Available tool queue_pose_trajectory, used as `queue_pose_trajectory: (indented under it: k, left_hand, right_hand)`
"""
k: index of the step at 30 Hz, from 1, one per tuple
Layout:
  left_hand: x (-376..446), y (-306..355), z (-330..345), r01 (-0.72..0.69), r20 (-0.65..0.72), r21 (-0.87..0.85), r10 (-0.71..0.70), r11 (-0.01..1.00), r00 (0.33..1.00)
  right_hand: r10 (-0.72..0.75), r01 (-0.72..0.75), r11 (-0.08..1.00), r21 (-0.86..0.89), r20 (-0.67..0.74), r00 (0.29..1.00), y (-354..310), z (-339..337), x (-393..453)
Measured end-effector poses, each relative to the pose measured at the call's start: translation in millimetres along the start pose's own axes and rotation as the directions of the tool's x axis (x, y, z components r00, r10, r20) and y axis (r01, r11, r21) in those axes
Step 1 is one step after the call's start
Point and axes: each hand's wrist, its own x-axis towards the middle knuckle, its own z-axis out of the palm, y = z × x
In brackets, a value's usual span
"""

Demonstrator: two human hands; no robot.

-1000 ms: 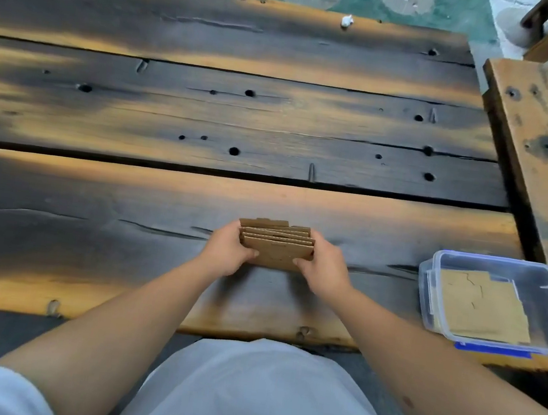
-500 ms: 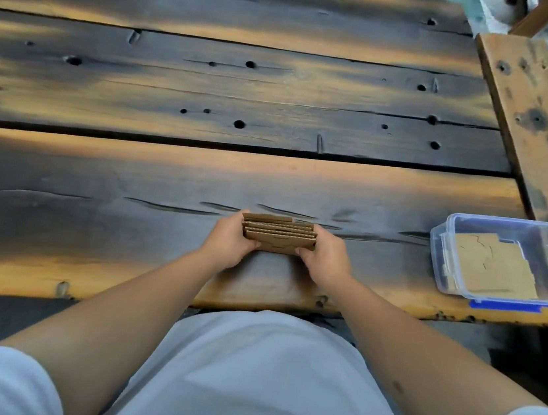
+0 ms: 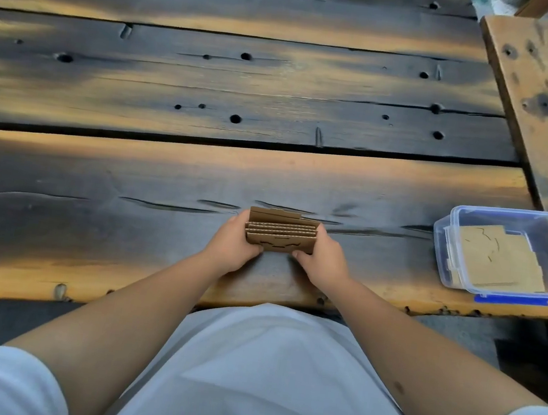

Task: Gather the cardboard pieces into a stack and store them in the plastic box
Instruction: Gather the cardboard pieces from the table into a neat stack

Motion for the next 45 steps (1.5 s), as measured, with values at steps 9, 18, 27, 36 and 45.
queue_pose_trajectory:
  k: [9, 18, 27, 36, 45]
  left_hand:
    - [-5, -5, -3, -0.033, -0.019, -0.084, 0.031, 0.996, 0.999]
    - [-4, -4, -4, 0.026, 0.061, 0.032, -0.028, 0.999, 0.998]
    - [-3, 40, -35, -0.065, 0.013, -0.114, 0.067, 0.991, 0.998]
    - [15, 78, -37, -0.299, 0.207, 0.535, 0.220, 0.790, 0.953]
    - [-6, 26, -64, -0.089, -0.039, -0.142, 0.085, 0.986, 0.996]
  right_hand:
    - [-0.043, 0.043, 0.999, 0.026, 0.036, 0.998, -1, -8, -3]
    - [-0.036, 0.037, 0.997, -0.063, 0.022, 0.999, 3, -6, 5]
    - [-0.064, 0.065, 0.995, -0.076, 0.022, 0.998, 4, -8, 10]
    - [-0.059, 0.065, 0.980, -0.188, 0.038, 0.998, 3, -10, 7]
    - [-0.061, 0.078, 0.973, -0.219, 0.082, 0.995, 4, -15, 5]
